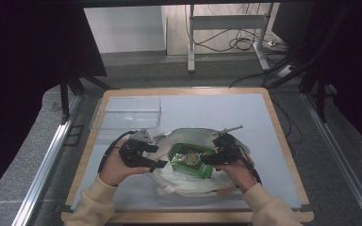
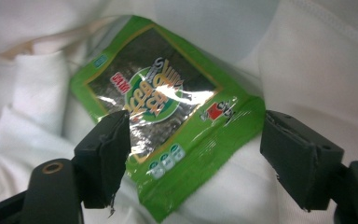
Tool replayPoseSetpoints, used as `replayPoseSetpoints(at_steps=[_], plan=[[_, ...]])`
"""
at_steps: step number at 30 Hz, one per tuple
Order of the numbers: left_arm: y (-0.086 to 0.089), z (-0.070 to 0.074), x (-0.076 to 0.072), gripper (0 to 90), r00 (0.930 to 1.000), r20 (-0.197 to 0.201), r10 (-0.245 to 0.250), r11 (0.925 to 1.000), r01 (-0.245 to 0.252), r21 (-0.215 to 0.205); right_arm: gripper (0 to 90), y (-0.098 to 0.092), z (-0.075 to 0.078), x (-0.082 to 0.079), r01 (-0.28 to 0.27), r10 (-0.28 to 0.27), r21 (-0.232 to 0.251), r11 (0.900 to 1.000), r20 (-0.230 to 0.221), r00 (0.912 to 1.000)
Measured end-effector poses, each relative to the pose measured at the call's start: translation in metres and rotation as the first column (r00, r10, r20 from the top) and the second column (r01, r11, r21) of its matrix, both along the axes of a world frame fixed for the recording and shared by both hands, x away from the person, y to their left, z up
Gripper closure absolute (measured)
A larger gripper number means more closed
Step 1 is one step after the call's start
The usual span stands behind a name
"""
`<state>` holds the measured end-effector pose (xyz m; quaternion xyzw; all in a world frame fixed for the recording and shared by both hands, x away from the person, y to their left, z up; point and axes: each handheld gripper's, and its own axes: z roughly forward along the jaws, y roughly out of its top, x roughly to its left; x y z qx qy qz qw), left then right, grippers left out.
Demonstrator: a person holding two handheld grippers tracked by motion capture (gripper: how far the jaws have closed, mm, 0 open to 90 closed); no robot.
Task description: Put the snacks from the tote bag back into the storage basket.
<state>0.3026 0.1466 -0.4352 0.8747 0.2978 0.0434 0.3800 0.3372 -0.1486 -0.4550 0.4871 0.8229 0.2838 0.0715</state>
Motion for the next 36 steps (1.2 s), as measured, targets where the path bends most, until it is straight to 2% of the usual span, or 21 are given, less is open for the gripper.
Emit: replayPoseSetpoints(at_steps=[5, 10, 13, 15, 18, 23, 26, 31, 35, 36], plan=[[0.000, 0.001, -0.002, 32.6, 1.0000, 0.001, -0.004, 1.0000, 0.004, -0.002, 21.6, 0.012, -0.006, 0.007, 0.044, -0.045, -0.033, 0.998, -0.035, 0.9983], [0.000, 0.000, -0.001, 32.4, 0.9999, 0.005, -0.010, 1.0000, 0.010, 0.002, 19.7, 0.019, -0.015, 0.005, 0.030, -0.034, -0.049, 0.998, -0.086, 0.9957], [0.000, 0.000, -0.001, 32.4, 1.0000, 0.000, -0.003, 1.0000, 0.003, 0.002, 19.0, 0.019, -0.020, 0.004, 0.055, -0.062, -0.073, 0.996, -0.103, 0.9927], [0.001, 0.001, -0.002, 32.5, 1.0000, 0.004, -0.004, 1.0000, 0.004, 0.000, 18.3, 0.017, -0.024, 0.005, 0.084, -0.094, -0.077, 0.993, -0.129, 0.9872], [0.001, 0.002, -0.002, 32.5, 1.0000, 0.007, -0.004, 1.0000, 0.004, -0.002, 18.0, 0.015, -0.031, 0.007, 0.116, -0.130, -0.103, 0.988, -0.144, 0.9810], [0.000, 0.001, -0.001, 32.4, 1.0000, 0.007, -0.005, 1.0000, 0.005, 0.002, 17.7, 0.018, -0.039, 0.014, 0.136, -0.152, -0.104, 0.985, -0.171, 0.9735], [0.000, 0.000, -0.001, 32.4, 1.0000, 0.005, -0.005, 1.0000, 0.005, 0.004, 20.8, 0.021, -0.044, 0.017, 0.129, -0.145, -0.091, 0.987, -0.199, 0.9692], [0.000, -0.001, -0.001, 32.5, 1.0000, 0.002, -0.005, 1.0000, 0.005, 0.005, 25.6, 0.024, -0.046, 0.020, 0.136, -0.148, -0.073, 0.988, -0.195, 0.9695], [0.000, -0.001, 0.000, 32.5, 1.0000, 0.004, -0.003, 1.0000, 0.003, 0.009, 39.5, 0.024, -0.046, 0.020, 0.130, -0.132, -0.023, 0.991, -0.201, 0.9706], [0.001, -0.001, 0.000, 32.5, 1.0000, 0.005, 0.000, 1.0000, 0.000, 0.009, 41.6, 0.025, -0.046, 0.019, 0.120, -0.123, -0.026, 0.992, -0.192, 0.9737]])
